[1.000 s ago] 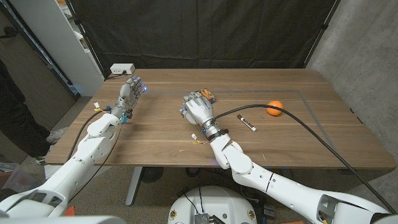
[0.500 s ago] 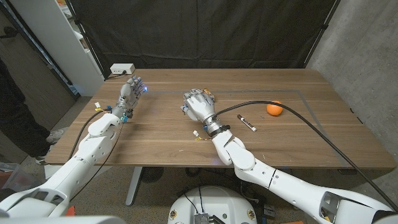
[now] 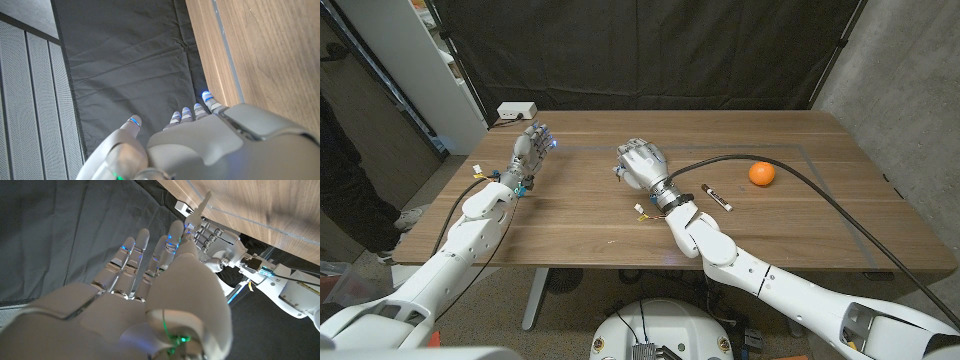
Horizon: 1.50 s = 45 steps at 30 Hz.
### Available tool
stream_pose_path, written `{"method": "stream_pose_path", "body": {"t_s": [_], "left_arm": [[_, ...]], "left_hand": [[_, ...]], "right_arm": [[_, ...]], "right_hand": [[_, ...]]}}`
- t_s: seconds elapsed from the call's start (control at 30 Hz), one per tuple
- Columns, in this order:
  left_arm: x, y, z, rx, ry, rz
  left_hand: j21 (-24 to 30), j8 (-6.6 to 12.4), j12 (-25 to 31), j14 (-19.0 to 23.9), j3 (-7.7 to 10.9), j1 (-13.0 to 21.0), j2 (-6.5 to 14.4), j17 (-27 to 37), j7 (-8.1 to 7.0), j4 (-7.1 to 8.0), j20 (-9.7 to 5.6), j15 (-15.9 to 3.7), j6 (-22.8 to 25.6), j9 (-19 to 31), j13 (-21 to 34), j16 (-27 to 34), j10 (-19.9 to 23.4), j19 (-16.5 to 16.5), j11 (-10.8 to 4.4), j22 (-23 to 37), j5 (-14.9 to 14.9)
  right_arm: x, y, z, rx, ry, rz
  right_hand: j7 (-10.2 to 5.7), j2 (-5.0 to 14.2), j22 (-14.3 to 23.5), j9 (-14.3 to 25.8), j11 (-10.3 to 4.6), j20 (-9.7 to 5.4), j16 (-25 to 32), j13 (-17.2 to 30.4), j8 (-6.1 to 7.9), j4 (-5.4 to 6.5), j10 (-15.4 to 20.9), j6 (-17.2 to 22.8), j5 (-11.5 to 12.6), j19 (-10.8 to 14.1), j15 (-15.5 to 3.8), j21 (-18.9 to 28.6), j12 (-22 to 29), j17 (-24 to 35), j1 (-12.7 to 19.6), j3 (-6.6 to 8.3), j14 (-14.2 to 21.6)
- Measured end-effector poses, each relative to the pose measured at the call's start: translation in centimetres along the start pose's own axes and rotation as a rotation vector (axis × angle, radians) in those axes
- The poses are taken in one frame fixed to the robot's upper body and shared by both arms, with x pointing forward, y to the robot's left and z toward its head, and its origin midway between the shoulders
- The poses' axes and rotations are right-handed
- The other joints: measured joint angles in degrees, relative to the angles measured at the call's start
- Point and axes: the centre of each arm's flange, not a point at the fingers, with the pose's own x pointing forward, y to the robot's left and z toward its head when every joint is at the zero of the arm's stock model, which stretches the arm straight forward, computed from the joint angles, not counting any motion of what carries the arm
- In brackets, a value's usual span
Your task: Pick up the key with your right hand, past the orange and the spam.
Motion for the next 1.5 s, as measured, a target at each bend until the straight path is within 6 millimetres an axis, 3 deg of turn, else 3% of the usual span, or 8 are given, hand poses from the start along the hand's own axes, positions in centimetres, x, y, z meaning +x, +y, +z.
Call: {"method": "stream_pose_path", "body": {"t_s": [0.7,1.5], "left_arm": [[0.2,0.1,-0.1,0.001,0.001,0.002],[0.2,-0.2,0.2,0.005,-0.003,-0.001]], "left_hand": [[-0.2,0.00,0.0,0.0,0.25,0.0,0.0,0.0,0.00,0.25,0.00,0.00,0.0,0.0,0.0,0.0,0.0,0.0,0.00,0.0,0.0],[-0.2,0.00,0.0,0.0,0.24,0.0,0.0,0.0,0.00,0.25,0.00,0.00,0.0,0.0,0.0,0.0,0.0,0.0,0.00,0.0,0.0]], "right_arm": [[1.1,-1.0,-1.4,0.019,-0.056,0.071],[1.8,-4.1,-3.2,-0.018,-0.100,0.078]], "right_hand": [[-0.12,0.25,0.0,0.0,-0.40,0.00,-0.7,0.0,-0.05,0.12,0.0,-0.1,0.0,0.0,0.00,0.2,0.0,0.5,0.3,-0.66,0.0],[-0.41,0.76,0.0,0.3,-0.91,0.00,-1.5,-0.1,-0.38,0.49,-0.1,0.2,0.0,0.0,0.21,0.4,0.0,1.1,0.8,-1.49,0.2]]}}
